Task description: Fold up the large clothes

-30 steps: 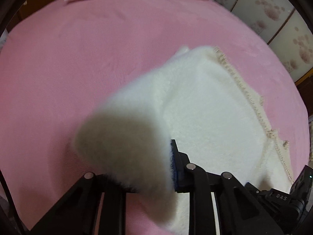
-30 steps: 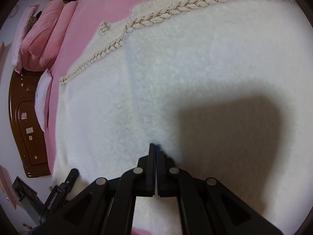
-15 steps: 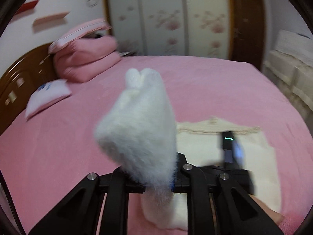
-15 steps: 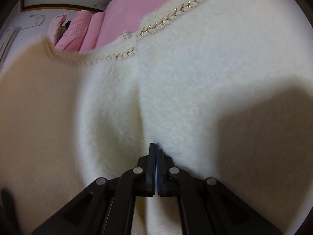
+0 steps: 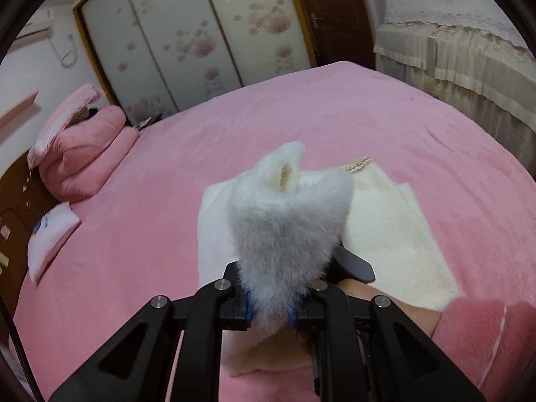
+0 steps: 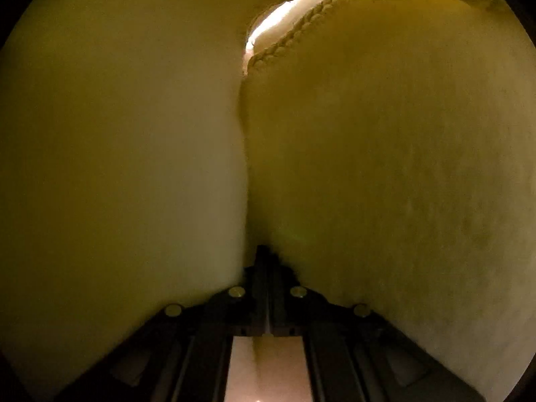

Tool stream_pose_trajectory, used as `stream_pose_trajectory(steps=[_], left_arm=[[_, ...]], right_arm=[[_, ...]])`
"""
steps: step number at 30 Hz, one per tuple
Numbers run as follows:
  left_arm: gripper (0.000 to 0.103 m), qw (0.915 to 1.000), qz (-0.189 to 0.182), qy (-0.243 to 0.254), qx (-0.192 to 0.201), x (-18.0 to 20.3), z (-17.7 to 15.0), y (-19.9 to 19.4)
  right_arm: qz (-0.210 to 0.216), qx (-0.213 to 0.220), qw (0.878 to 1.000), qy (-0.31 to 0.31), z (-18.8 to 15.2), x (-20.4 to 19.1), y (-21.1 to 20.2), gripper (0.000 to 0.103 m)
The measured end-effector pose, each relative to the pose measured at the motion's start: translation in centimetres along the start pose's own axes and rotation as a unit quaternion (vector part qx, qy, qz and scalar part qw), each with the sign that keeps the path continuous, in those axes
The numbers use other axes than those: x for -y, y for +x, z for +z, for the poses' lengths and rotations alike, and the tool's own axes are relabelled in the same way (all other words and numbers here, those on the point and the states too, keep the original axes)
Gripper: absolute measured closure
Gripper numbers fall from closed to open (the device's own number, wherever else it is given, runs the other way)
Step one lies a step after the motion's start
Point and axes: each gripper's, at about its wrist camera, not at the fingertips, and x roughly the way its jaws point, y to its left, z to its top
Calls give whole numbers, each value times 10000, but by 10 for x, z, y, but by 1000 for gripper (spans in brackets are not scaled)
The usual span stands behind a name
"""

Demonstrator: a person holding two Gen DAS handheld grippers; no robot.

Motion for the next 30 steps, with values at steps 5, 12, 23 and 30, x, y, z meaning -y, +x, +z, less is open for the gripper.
stream_pose_trajectory(steps=[5, 12, 23, 30], left_arm=[[91, 9996, -223, 0, 176, 16, 22, -10], [91, 9979, -598, 21, 232, 44, 24, -15], [91, 9895, -1239, 740, -87, 87, -5, -3], [91, 9645, -2242, -120, -1392, 90, -28, 39]], right_arm=[[-168, 21, 9997, -181, 20, -1, -29, 103], [-821, 892, 9917, -438, 56, 13, -101, 103], [-1014, 1975, 9736, -529, 62, 26, -191, 101], [-1606, 2214, 9600, -596, 43, 28, -226, 101]])
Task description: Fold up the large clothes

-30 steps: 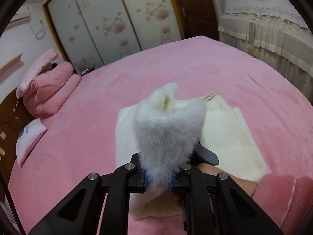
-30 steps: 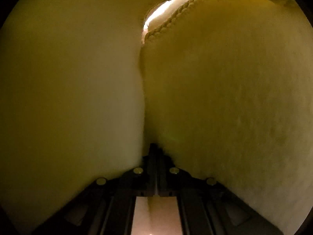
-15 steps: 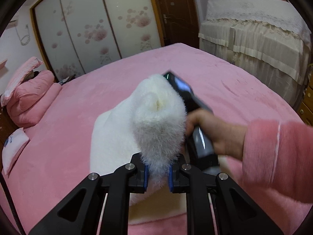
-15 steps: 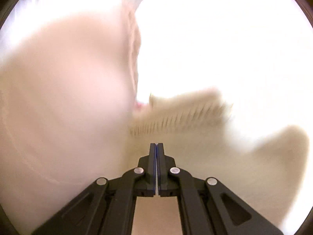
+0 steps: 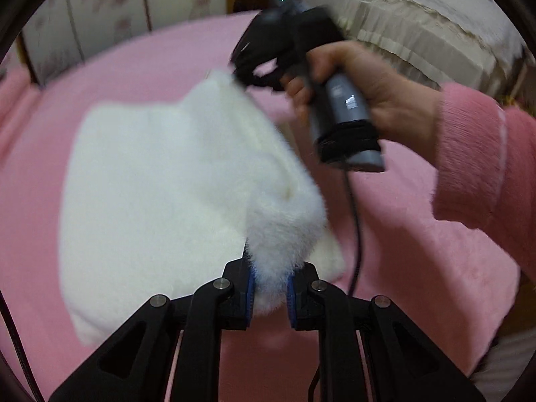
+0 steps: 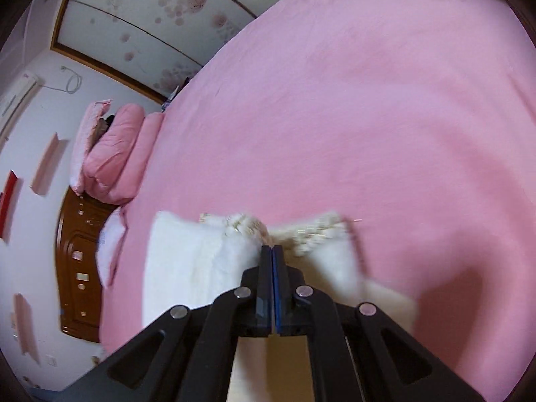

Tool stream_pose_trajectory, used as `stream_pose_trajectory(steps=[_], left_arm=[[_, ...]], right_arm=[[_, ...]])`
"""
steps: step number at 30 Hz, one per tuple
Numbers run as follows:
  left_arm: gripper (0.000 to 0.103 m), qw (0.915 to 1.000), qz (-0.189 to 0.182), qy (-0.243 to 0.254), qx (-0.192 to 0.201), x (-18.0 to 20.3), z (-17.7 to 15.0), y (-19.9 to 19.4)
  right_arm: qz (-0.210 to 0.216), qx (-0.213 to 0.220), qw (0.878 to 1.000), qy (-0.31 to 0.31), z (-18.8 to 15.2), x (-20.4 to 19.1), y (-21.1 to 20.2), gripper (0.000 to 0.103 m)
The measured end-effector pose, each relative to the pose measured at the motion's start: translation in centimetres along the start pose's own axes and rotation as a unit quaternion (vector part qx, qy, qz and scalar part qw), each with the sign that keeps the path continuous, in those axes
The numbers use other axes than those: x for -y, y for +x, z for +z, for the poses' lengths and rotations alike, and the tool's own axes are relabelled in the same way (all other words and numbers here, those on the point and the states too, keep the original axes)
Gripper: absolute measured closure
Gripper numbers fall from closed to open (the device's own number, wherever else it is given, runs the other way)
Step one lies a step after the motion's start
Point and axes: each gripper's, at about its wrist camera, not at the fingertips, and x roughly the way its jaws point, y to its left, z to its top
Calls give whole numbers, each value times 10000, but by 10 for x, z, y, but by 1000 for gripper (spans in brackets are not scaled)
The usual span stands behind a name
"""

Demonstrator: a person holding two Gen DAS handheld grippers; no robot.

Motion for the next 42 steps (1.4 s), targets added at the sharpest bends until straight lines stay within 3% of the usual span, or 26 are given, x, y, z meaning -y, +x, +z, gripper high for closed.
stream_pose_trajectory(steps=[6, 7, 11, 13, 15, 20, 23, 26, 29, 30, 31, 32, 35, 38, 39, 42], left_arm=[[90, 9978, -78, -183, -629, -8, -1, 25], [90, 9977, -66, -151, -664, -8, 0, 26], [90, 9972, -73, -104, -743, -8, 1, 27], [89, 9971, -69, -52, -753, -9, 2, 28], [84, 9970, -66, -48, -770, -10, 4, 28], [29, 9929, -612, -162, -1012, -9, 11, 18], [23, 9923, -685, -82, -1024, -9, 10, 2], [21, 9918, -514, -184, -1157, -20, 6, -7], [21, 9902, -299, -458, -1286, -44, 2, -12], [21, 9895, -218, -589, -1305, -55, 1, -14], [21, 9884, -144, -748, -1314, -67, 0, -15], [21, 9874, -119, -860, -1322, -74, 0, -16], [21, 9842, -50, -1260, -1245, -105, 3, -27], [21, 9836, 170, -1396, -1133, -125, 5, -33], [21, 9829, 205, -1450, -1113, -129, 6, -35], [21, 9826, 240, -1525, -1037, -134, 9, -40]], right_arm=[[-442, 113, 9980, -436, 15, -18, -27, 101], [-400, 137, 9977, -529, 14, -19, -36, 95], [102, -104, 9986, -502, 1, -32, -45, 54], [526, -457, 9973, -239, -5, -23, -39, 51], [671, -833, 9943, -32, -11, -21, -25, 51], [165, -1312, 9910, 198, -24, -6, -3, 40], [176, -1522, 9873, 413, -32, -3, 12, 39], [234, -1688, 9842, 478, -39, -8, 30, 38], [320, -1529, 9867, 457, -44, -15, 39, 41], [284, -1412, 9887, 423, -45, -19, 40, 50], [89, -1288, 9910, 346, -47, -22, 39, 86], [-19, -1157, 9928, 298, -48, -23, 36, 91], [537, -543, 9955, 568, -50, -29, 5, 93], [901, 220, 9953, 278, -51, -61, -46, 93], [828, 465, 9955, 40, -54, -76, -65, 93], [436, 679, 9959, -420, -61, -96, -95, 93]])
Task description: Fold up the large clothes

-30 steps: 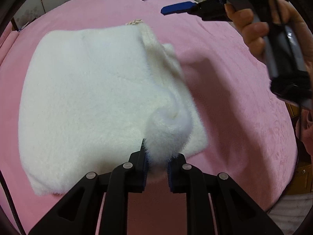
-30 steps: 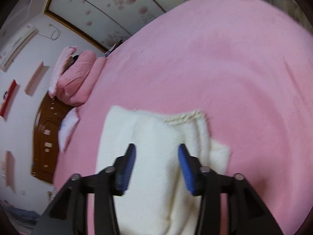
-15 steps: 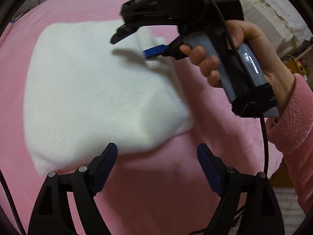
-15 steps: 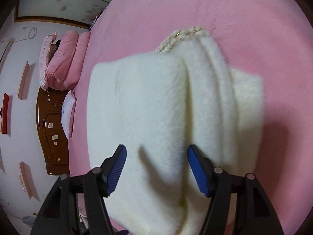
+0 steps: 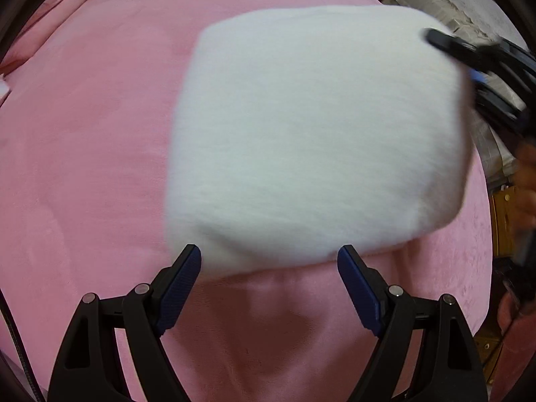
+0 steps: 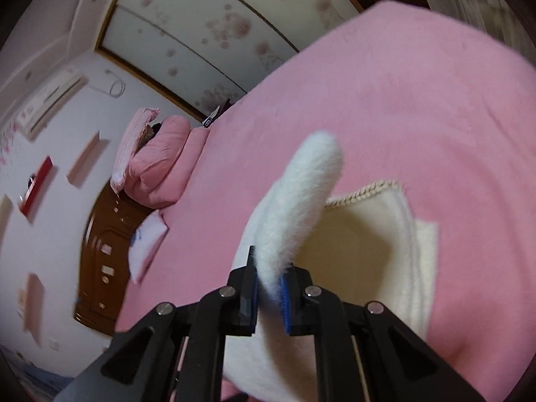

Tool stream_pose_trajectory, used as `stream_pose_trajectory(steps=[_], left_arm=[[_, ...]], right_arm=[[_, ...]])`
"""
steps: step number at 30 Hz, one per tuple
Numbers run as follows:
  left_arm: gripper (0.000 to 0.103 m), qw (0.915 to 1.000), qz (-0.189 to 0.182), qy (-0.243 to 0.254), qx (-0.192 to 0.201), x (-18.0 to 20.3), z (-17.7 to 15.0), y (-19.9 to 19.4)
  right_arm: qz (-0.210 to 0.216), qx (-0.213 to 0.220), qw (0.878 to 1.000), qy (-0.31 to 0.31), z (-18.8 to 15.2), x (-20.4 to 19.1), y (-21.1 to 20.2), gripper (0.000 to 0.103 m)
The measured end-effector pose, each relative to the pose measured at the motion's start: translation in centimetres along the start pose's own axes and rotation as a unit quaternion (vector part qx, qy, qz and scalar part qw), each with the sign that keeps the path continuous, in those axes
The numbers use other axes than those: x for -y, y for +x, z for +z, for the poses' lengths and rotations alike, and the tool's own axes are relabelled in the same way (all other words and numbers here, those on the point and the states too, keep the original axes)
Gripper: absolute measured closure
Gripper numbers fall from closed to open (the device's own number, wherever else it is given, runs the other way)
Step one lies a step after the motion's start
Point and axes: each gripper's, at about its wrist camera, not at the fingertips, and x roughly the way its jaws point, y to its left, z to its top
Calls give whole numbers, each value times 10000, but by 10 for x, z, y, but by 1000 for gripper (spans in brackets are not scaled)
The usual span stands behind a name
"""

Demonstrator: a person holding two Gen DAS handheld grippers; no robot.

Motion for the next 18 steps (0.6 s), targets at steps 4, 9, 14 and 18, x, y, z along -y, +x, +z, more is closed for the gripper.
stream_pose_trajectory(steps=[4, 9, 14, 18], left_arm=[[21, 9999, 64, -90, 88, -2, -3, -1], [22, 9993, 305, -71, 179, -9, -11, 2], [37, 9970, 739, 114, 206, -7, -17, 12], [48, 9973, 635, -21, 380, -8, -3, 7]], right_arm=[[-672, -402, 9953, 564, -11, 46, 8, 93], [-1801, -632, 9794, 654, -49, 98, 56, 92], [-2164, 73, 9761, 193, -46, 73, 81, 82], [-2525, -34, 9670, -323, -16, 55, 100, 74]])
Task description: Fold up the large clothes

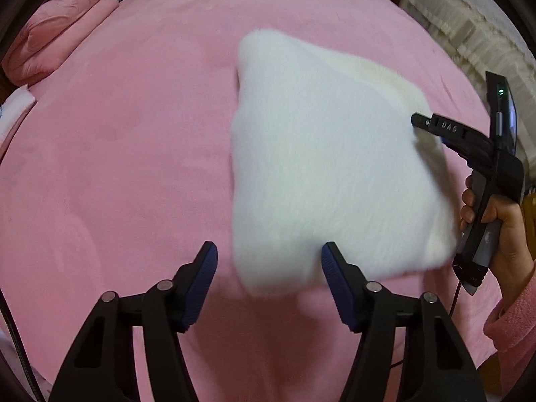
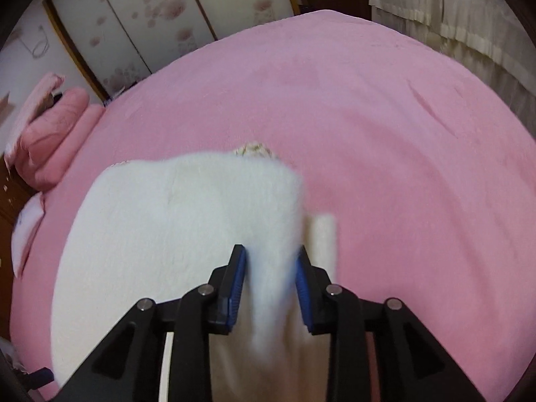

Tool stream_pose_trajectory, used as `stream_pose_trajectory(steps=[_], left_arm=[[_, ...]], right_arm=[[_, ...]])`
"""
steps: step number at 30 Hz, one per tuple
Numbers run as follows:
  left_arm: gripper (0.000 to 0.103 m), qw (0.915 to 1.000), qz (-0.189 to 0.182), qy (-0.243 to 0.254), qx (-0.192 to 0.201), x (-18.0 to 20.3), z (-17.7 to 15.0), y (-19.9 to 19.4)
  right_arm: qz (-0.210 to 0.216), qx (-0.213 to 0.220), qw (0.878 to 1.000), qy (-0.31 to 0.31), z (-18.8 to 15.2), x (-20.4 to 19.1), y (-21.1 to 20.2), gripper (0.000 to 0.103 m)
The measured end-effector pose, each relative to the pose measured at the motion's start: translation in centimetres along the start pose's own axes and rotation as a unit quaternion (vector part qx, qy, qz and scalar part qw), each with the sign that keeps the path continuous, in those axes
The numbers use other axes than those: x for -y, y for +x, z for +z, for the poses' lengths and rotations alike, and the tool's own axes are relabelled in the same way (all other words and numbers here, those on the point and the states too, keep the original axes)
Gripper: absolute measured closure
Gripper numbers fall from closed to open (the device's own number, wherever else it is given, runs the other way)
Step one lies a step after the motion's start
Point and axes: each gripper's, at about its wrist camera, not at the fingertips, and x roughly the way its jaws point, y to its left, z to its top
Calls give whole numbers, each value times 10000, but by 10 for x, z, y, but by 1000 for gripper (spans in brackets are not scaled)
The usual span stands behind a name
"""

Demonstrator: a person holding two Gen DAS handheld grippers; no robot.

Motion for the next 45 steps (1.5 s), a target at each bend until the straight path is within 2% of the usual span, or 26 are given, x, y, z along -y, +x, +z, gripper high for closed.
stream_pose_trajectory(steps=[1, 2, 4, 6, 7, 9, 11, 13, 15, 18, 20, 21, 24, 26, 27, 28, 31, 32, 34, 36, 38, 41, 43, 45], left_arm=[[57, 10000, -49, -50, 54, -1, 5, -2], [71, 9999, -94, -68, 93, -1, 9, -3], [88, 9998, -99, -1, 150, 1, 20, -6], [88, 9995, -209, 101, 195, 3, 28, -9], [89, 9993, -310, 131, 182, 6, 32, -7], [89, 9980, -610, 148, 73, 0, 39, -2], [89, 9966, -813, 50, -104, 1, 44, 7], [89, 9960, -875, -59, -194, 2, 46, 16], [89, 9970, -754, 35, -146, 7, 42, 24], [90, 9979, -551, -65, -328, 4, 32, 48], [92, 9986, -476, 77, -237, 4, 25, 59], [93, 9986, -453, 191, -176, 6, 20, 59], [97, 9987, -395, 273, -144, 6, 19, 55], [99, 9986, -474, 180, -153, 5, 19, 57], [99, 9984, -538, 92, -155, 3, 19, 56], [99, 9983, -551, 75, -147, 2, 19, 58], [99, 9996, -236, 109, -82, 7, 14, 38], [99, 9996, -247, 132, -99, 11, 9, 31], [99, 9981, -588, 81, -164, 14, 2, 23], [99, 9946, -1001, 21, -264, 22, -6, 23], [98, 9930, -1128, 20, -357, 28, -4, 35], [98, 9924, -1200, 56, -263, 36, 17, 54], [98, 9926, -1209, 135, 39, 41, 37, 60], [98, 9932, -1021, 340, 441, 49, 65, 68]], right_arm=[[-29, -63, 9999, 94, 6, 6, -4, 74], [-68, -24, 9997, 213, 13, 8, -12, 74], [-219, 456, 9981, 356, 21, 10, -46, 74], [-104, 922, 9952, 311, 17, 8, -81, 74], [98, 978, 9948, 281, 13, 6, -89, 74], [704, 675, 9949, 248, -3, 3, -91, 76], [1261, 183, 9909, 439, -24, -6, -71, 101], [1580, -398, 9845, 645, -53, -18, -42, 103], [1651, -850, 9809, 580, -82, -28, -18, 103], [1676, -603, 9828, 496, -109, -29, -15, 103], [1832, -730, 9773, 772, -116, -16, -15, 103], [1769, -793, 9783, 737, -117, -11, -18, 103], [1028, -660, 9920, 332, -129, 6, -39, 103], [1028, -867, 9877, 792, -137, 35, -48, 103], [694, -919, 9903, 775, -139, 41, -53, 103], [586, -894, 9916, 725, -141, 44, -59, 103], [395, -921, 9881, 1166, -134, 34, -74, 103], [656, -882, 9863, 1234, -134, 27, -77, 103], [1602, -853, 9749, 1288, -135, 7, -79, 103], [2120, -1028, 9634, 1276, -141, -13, -68, 103], [2245, -1219, 9577, 1327, -145, -26, -49, 103], [2443, -1109, 9476, 1736, -135, -28, -21, 103], [2686, -900, 9373, 2033, -118, -20, -9, 103], [2754, -667, 9384, 1977, -88, -12, 7, 103]])
